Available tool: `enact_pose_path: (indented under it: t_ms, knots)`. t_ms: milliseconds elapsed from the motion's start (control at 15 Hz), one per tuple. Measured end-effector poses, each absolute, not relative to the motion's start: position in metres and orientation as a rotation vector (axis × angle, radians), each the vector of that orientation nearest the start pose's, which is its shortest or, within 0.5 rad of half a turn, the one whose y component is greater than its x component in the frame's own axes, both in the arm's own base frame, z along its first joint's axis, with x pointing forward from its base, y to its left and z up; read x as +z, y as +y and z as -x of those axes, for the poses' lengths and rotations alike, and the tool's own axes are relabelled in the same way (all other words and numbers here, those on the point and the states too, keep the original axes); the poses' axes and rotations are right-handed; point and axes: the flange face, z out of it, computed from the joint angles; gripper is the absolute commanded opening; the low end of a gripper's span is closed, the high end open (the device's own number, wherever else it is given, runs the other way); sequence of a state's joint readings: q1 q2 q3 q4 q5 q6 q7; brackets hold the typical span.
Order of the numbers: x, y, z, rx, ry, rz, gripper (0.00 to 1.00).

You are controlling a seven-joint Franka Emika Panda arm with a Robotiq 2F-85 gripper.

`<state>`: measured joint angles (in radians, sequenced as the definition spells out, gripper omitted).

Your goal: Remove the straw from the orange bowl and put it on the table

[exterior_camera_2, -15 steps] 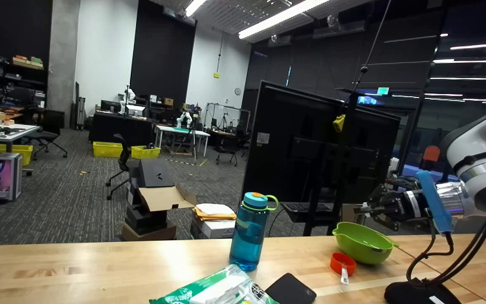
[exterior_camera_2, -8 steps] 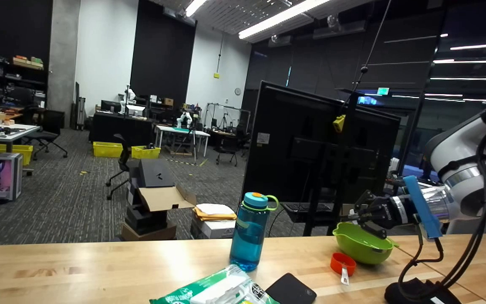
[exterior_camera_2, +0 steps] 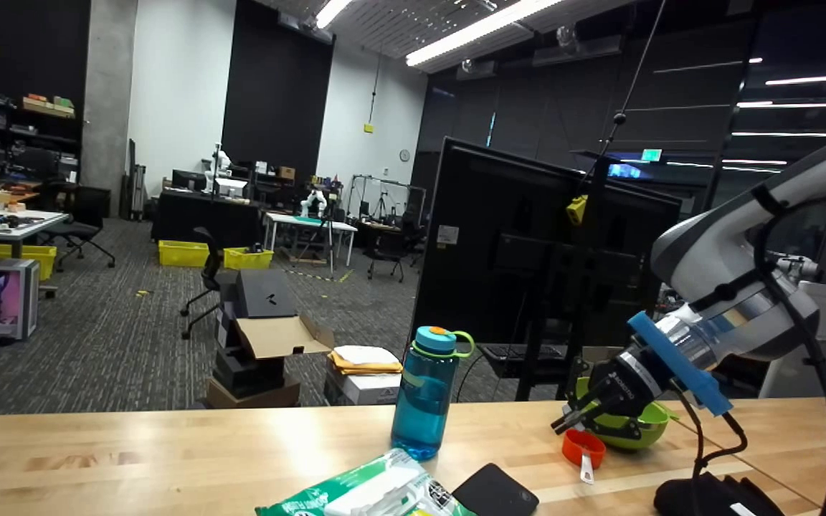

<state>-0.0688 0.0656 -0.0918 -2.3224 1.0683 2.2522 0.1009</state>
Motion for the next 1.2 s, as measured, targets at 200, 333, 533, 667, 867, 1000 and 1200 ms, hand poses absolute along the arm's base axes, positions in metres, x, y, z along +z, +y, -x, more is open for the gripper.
enact_pose_path:
  t_ms: [200,333,533,667,867,1000,1200]
  knots:
    - [0.308,-0.055,-0.503,0.193,1.191,2.267,0.01]
    - [0.306,-0.058,-0.500,0.228,1.177,2.414,0.01]
    - [0.305,-0.062,-0.496,0.265,1.075,2.630,0.01]
    - [0.307,-0.065,-0.497,0.266,0.986,2.758,0.01]
    - [0.312,-0.069,-0.501,0.248,0.818,2.921,0.01]
    - [0.313,-0.071,-0.506,0.233,0.681,3.006,0.01]
    - [0.310,-0.073,-0.513,0.200,0.456,3.093,0.01]
